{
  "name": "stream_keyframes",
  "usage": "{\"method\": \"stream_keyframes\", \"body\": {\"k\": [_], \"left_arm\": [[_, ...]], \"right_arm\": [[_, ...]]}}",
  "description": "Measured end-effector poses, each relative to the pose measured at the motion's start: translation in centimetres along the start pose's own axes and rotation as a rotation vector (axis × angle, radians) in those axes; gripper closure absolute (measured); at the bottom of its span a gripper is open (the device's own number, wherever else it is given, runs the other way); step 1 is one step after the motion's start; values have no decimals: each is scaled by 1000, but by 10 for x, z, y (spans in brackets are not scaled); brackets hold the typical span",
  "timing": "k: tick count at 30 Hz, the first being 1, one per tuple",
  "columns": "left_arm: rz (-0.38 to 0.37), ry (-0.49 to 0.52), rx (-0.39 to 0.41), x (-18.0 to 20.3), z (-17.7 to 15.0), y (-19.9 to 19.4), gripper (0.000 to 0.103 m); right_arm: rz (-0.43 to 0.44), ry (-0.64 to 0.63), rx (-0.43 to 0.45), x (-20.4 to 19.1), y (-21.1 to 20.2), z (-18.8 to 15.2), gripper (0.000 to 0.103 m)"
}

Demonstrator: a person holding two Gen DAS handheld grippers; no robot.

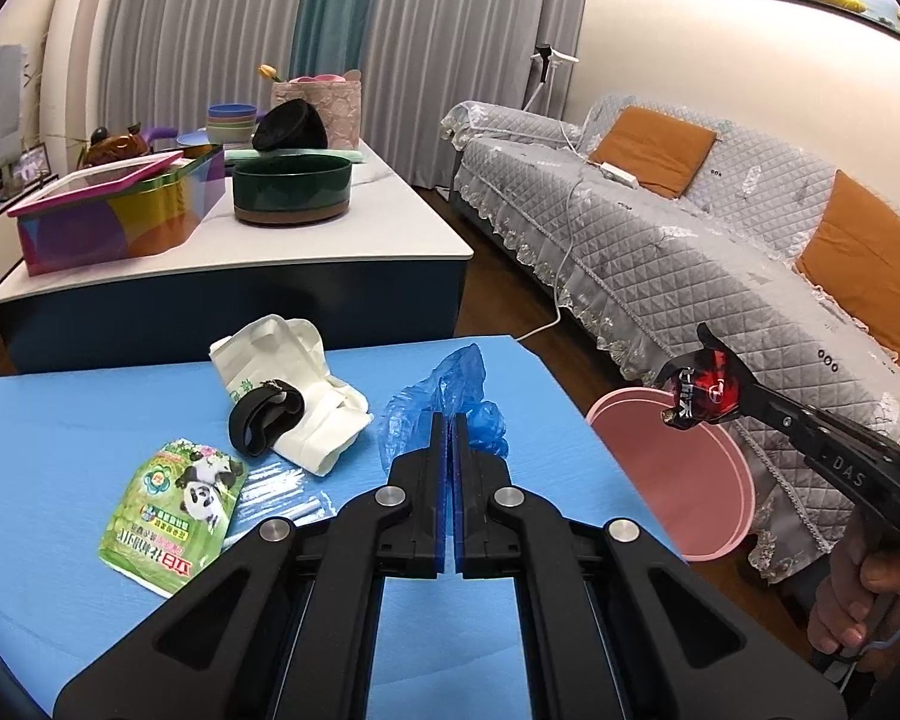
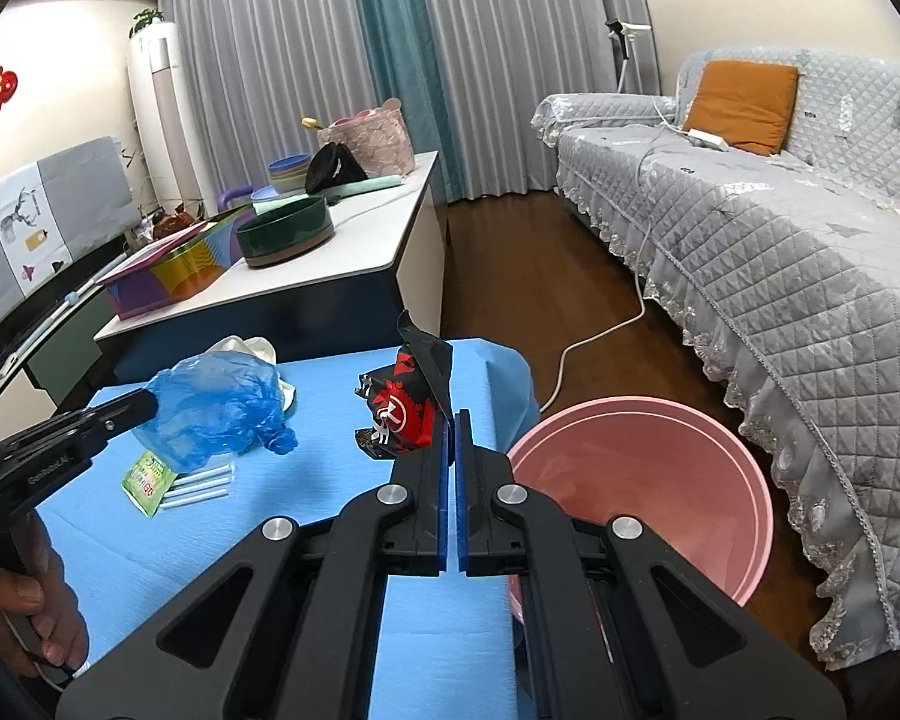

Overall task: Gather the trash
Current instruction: 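Carry the blue plastic bag and red-black wrapper over the pink bin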

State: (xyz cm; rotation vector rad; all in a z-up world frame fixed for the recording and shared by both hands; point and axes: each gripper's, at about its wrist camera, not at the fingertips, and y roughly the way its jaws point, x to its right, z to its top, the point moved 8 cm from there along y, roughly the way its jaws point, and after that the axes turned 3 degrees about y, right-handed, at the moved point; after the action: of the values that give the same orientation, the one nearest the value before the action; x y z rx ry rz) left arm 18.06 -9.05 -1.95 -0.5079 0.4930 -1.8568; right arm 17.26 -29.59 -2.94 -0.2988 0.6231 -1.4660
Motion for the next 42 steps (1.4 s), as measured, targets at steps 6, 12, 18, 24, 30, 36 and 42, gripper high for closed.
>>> {"method": "stream_keyframes", "body": {"k": [6,12,18,24,30,36,42], "left_arm": [[0,3,2,12,2,-9,102],[-2,-9,-20,24,6,-12,102],[-9,8,-15,41,13,-16,102],[-27,15,-23,60,17,-11,102],[-56,35,-30,84,22,-3,102],[-89,61,-44,108,26,14,102],[-121,83,-57,132,32,30,102]], "right_arm": [[-15,13,13,13,-9,2,101],[-32,44,21,27,-16,6,101],[-58,50,30,38,-21,9,101],[-84,66,36,52,-23,12,101],[-134,94,42,74,-24,19,101],[-177,137,50,98,-25,24,101],[-205,163,51,118,-24,28,101]]}}
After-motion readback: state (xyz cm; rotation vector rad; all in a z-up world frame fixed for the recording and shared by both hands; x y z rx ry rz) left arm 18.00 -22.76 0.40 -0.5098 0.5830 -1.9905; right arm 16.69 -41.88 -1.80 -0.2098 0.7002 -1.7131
